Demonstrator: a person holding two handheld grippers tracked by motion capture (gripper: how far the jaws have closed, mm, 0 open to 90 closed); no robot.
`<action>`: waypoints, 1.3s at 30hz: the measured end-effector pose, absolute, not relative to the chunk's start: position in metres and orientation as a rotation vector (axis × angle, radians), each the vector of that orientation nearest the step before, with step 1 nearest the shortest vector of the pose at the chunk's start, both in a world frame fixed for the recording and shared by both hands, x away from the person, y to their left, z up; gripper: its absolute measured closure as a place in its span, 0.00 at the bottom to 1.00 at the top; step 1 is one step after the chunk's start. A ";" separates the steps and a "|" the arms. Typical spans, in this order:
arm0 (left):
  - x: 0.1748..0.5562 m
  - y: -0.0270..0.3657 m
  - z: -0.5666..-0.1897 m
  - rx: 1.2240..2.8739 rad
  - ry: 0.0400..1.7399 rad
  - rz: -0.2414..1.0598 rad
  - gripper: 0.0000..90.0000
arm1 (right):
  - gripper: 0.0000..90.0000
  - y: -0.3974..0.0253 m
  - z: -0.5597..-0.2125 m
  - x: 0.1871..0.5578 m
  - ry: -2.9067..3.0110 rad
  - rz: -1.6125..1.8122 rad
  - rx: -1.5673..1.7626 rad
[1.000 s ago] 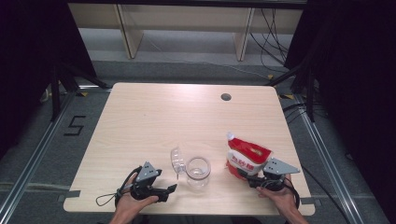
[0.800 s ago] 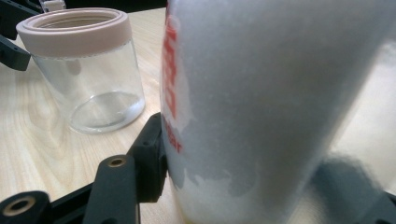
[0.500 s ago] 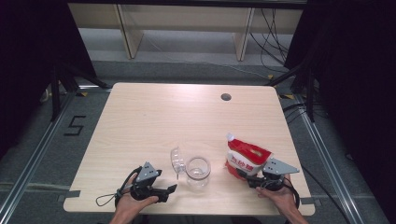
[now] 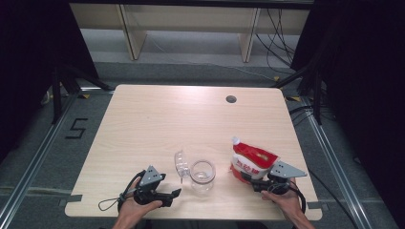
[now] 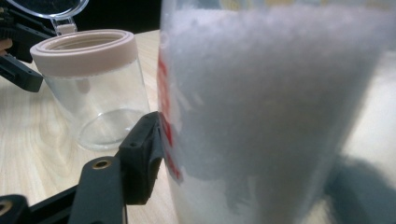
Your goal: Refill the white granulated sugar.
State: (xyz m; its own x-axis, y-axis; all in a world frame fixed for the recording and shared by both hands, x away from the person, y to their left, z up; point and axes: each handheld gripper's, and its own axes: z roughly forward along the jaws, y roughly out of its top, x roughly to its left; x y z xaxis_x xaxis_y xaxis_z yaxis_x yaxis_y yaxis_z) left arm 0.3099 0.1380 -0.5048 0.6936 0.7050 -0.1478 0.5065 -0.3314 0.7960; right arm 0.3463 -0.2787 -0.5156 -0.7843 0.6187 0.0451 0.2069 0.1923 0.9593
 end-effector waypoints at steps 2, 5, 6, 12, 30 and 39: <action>0.310 0.138 -0.505 2.012 0.926 0.282 0.21 | 0.48 -0.280 -0.515 0.347 2.135 1.610 0.757; 0.310 0.137 -0.505 1.985 0.940 0.279 0.21 | 0.50 -0.280 -0.515 0.347 2.122 1.594 0.720; 0.310 0.137 -0.505 1.991 0.936 0.279 0.21 | 0.50 -0.279 -0.514 0.346 2.139 1.608 0.744; 0.310 0.139 -0.505 2.013 0.922 0.280 0.21 | 0.51 -0.279 -0.510 0.342 2.114 1.539 0.714; 0.310 0.139 -0.505 1.982 0.934 0.288 0.21 | 0.52 -0.278 -0.487 0.325 2.120 1.369 0.595; 0.309 0.139 -0.506 1.982 0.940 0.284 0.21 | 0.52 -0.273 -0.478 0.315 2.105 1.207 0.439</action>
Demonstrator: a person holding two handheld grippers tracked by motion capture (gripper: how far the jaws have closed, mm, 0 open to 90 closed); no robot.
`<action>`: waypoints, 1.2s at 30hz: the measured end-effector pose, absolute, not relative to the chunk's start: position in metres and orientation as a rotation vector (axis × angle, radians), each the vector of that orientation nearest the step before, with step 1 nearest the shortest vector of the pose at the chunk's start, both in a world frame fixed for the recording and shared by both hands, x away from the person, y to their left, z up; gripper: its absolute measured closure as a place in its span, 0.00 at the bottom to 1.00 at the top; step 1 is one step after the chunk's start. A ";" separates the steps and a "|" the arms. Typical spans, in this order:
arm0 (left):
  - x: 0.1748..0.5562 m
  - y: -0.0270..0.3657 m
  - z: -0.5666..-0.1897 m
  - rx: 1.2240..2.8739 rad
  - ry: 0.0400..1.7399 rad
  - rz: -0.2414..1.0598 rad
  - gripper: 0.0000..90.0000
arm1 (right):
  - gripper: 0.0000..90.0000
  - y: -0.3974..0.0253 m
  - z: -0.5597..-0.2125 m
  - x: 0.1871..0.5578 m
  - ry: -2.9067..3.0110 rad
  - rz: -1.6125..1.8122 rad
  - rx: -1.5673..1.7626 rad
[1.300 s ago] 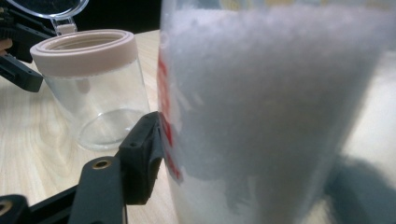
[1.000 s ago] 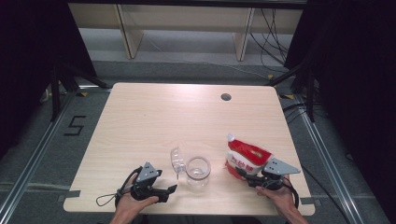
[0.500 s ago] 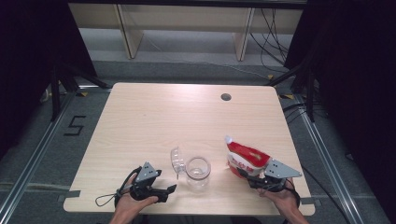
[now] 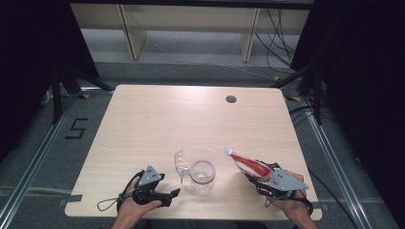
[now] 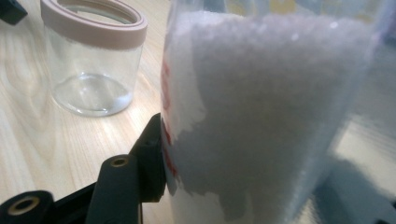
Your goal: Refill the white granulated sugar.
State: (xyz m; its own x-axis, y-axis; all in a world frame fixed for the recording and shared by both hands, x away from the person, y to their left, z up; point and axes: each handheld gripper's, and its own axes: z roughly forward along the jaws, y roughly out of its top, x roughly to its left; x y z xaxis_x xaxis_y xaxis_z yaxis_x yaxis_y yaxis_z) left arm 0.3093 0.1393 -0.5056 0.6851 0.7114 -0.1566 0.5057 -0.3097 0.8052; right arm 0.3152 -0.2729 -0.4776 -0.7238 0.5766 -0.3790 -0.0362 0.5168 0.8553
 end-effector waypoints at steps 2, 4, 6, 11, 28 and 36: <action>0.309 0.140 -0.505 1.978 0.939 0.285 0.21 | 0.52 -0.271 -0.476 0.313 2.118 1.166 0.420; 0.310 0.141 -0.504 2.004 0.929 0.286 0.21 | 0.52 -0.269 -0.475 0.311 2.112 1.124 0.389; 0.309 0.139 -0.506 1.979 0.943 0.285 0.21 | 0.52 -0.266 -0.474 0.309 2.096 1.057 0.332; 0.309 0.141 -0.505 2.006 0.936 0.290 0.21 | 0.52 -0.262 -0.474 0.307 2.087 1.007 0.280; 0.309 0.140 -0.507 1.977 0.959 0.280 0.21 | 0.52 -0.245 -0.476 0.301 2.027 0.750 0.102; 0.309 0.141 -0.507 2.002 0.941 0.285 0.21 | 0.53 -0.242 -0.475 0.301 1.985 0.649 0.024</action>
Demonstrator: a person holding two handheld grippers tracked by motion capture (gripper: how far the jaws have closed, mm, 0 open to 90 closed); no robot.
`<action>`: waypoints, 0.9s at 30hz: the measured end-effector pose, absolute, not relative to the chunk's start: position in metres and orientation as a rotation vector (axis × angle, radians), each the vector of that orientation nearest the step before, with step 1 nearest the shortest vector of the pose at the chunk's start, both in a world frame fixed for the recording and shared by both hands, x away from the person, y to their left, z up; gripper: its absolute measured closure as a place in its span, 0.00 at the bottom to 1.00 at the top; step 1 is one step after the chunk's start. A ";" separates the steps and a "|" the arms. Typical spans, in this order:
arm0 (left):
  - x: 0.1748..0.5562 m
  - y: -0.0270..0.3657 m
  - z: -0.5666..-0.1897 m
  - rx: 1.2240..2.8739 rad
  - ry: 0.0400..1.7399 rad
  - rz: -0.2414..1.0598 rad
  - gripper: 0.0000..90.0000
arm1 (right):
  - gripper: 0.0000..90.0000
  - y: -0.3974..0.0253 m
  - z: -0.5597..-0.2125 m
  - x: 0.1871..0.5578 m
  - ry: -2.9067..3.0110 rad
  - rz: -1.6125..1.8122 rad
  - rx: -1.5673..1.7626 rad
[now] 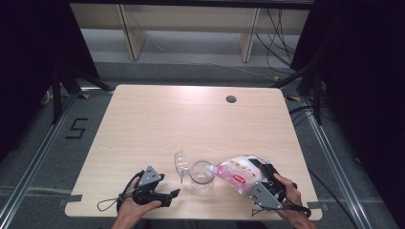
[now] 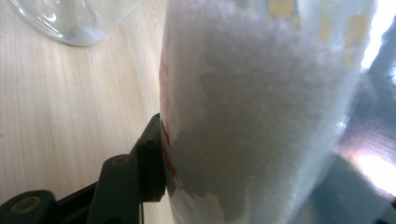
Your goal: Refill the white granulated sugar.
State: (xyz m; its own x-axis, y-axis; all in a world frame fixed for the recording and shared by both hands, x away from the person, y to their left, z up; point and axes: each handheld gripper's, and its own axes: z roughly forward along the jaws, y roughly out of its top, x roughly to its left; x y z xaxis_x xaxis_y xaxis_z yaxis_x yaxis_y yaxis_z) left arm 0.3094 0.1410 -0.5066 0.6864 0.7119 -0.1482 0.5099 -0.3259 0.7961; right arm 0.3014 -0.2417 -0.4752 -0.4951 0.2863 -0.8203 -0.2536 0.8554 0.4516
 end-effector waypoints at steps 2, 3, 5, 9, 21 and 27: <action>0.309 0.140 -0.507 1.979 0.957 0.282 0.21 | 0.53 -0.241 -0.475 0.303 1.974 0.638 -0.004; 0.309 0.140 -0.507 1.979 0.958 0.281 0.21 | 0.53 -0.240 -0.476 0.301 1.972 0.622 0.000; 0.309 0.140 -0.507 1.981 0.956 0.282 0.21 | 0.53 -0.238 -0.475 0.301 1.962 0.582 -0.036; 0.309 0.140 -0.508 1.977 0.962 0.277 0.21 | 0.53 -0.237 -0.476 0.304 1.912 0.566 -0.108; 0.309 0.141 -0.507 1.999 0.954 0.282 0.21 | 0.53 -0.233 -0.472 0.300 1.864 0.384 -0.166; 0.309 0.142 -0.507 2.010 0.950 0.278 0.21 | 0.54 -0.232 -0.470 0.301 1.835 0.344 -0.203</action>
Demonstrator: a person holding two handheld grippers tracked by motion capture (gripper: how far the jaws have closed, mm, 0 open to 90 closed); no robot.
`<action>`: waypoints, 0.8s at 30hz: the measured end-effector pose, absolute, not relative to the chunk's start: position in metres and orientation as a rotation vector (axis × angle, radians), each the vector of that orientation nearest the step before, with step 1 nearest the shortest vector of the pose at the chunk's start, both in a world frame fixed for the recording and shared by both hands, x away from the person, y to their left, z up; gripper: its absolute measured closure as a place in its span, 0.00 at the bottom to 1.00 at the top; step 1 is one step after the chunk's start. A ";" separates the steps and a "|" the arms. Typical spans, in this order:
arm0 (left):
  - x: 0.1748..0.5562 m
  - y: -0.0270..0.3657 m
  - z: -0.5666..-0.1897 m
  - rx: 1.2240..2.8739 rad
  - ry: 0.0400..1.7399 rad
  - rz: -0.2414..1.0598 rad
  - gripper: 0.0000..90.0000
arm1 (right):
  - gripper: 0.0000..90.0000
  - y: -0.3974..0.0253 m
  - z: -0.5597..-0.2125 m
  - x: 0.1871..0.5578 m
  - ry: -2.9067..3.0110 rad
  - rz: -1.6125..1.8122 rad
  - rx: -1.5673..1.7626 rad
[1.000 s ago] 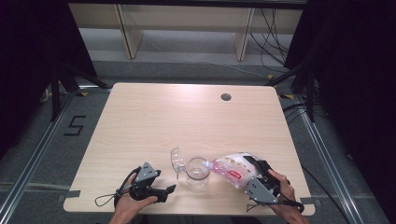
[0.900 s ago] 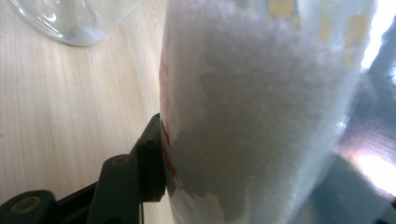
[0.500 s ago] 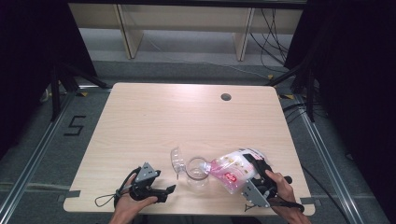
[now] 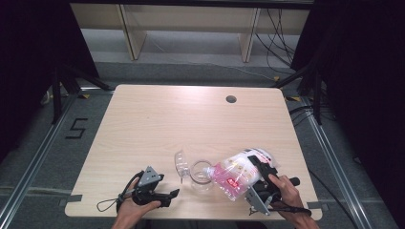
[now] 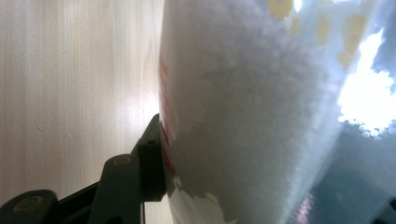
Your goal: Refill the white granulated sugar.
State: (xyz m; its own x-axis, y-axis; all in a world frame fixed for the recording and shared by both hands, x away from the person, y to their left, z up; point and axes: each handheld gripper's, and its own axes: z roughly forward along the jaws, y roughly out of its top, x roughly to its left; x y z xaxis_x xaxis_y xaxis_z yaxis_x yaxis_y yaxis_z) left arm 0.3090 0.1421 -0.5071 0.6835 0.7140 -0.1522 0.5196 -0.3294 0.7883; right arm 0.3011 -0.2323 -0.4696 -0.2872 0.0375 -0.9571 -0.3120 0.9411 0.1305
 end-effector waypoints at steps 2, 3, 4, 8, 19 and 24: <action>0.309 0.142 -0.507 2.010 0.944 0.280 0.21 | 0.54 -0.232 -0.469 0.301 1.830 0.338 -0.208; 0.309 0.142 -0.507 2.009 0.945 0.281 0.21 | 0.54 -0.232 -0.469 0.301 1.823 0.326 -0.208; 0.309 0.142 -0.507 2.009 0.945 0.281 0.21 | 0.54 -0.232 -0.469 0.301 1.823 0.326 -0.208; 0.309 0.141 -0.508 2.006 0.943 0.279 0.21 | 0.54 -0.231 -0.464 0.302 1.794 0.275 -0.283; 0.309 0.142 -0.508 2.007 0.952 0.289 0.21 | 0.54 -0.230 -0.467 0.300 1.775 0.237 -0.276; 0.309 0.141 -0.508 2.007 0.953 0.289 0.21 | 0.55 -0.230 -0.467 0.298 1.748 0.209 -0.292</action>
